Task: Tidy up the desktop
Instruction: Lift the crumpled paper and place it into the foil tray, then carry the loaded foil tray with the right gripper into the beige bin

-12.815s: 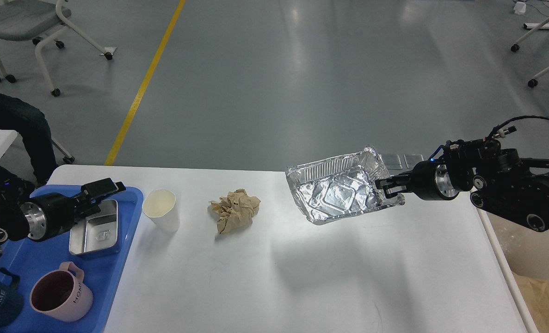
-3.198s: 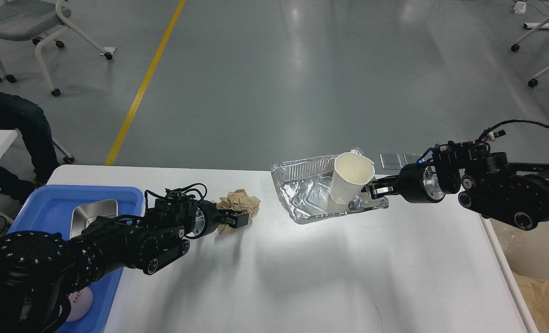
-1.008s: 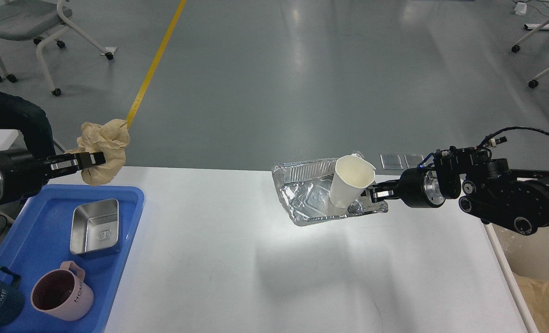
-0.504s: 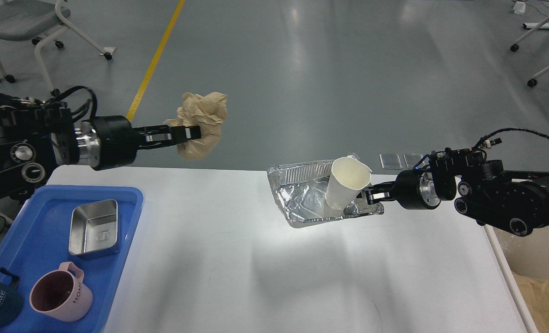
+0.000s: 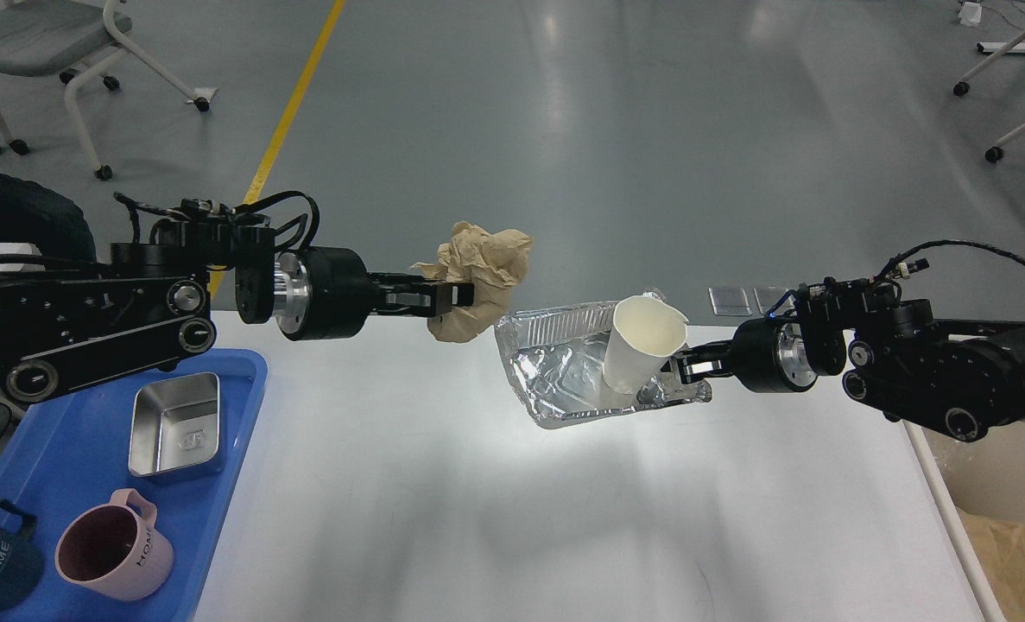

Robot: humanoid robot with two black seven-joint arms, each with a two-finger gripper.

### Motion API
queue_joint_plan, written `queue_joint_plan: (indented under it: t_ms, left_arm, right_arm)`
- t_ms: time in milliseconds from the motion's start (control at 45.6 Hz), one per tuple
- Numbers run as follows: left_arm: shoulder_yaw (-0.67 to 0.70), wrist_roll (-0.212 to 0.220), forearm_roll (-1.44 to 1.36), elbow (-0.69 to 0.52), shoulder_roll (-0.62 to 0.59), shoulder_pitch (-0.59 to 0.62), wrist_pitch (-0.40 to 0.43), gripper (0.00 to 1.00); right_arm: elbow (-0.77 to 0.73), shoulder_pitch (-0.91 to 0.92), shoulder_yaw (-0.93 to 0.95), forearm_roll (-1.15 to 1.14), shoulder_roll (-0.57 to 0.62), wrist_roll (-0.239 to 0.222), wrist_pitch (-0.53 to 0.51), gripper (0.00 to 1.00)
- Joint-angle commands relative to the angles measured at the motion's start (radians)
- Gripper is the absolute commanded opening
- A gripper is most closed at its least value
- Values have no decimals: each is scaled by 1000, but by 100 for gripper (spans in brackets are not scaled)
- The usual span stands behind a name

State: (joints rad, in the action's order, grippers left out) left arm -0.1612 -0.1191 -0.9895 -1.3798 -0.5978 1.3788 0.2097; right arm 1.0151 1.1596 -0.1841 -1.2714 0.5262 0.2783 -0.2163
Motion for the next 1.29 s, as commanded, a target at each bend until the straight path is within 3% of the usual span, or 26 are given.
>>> queue_joint_plan:
  t_ms: [0,285,329,372,526,570,898,1095,1271]
  left_arm:
    - [-52,-1,2,67,111,45,0,4]
    - [-80,-1,3,166,248,34,2,5]
    - [-78,1,3,168,254,32,2,9]
    - [-78,2,3,168,256,32,2,21]
    - [-75,1,3,168,242,34,-1,87]
    - [-74,-2,3,168,236,34,2,94]
    - [-12,1,92,157,181,29,20,96]
    - [193,2,275,159,78,-46,-9,96]
    - [443,2,321,163,-29,-265,-90,96]
  right_arm:
    - [0,0,3,0,5,2,0,0]
    - [2,0,15,0,11,4,0,0]
    - [2,0,15,0,9,4,0,0]
    - [0,0,14,0,9,4,0,0]
    - [0,0,15,0,9,4,0,0]
    - [-1,-1,15,0,9,4,0,0]
    - [-4,-6,15,1,12,4,0,0]
    - [-3,-41,38,3,57,4,6,0]
    - [-4,-98,89,6,101,6,6,0]
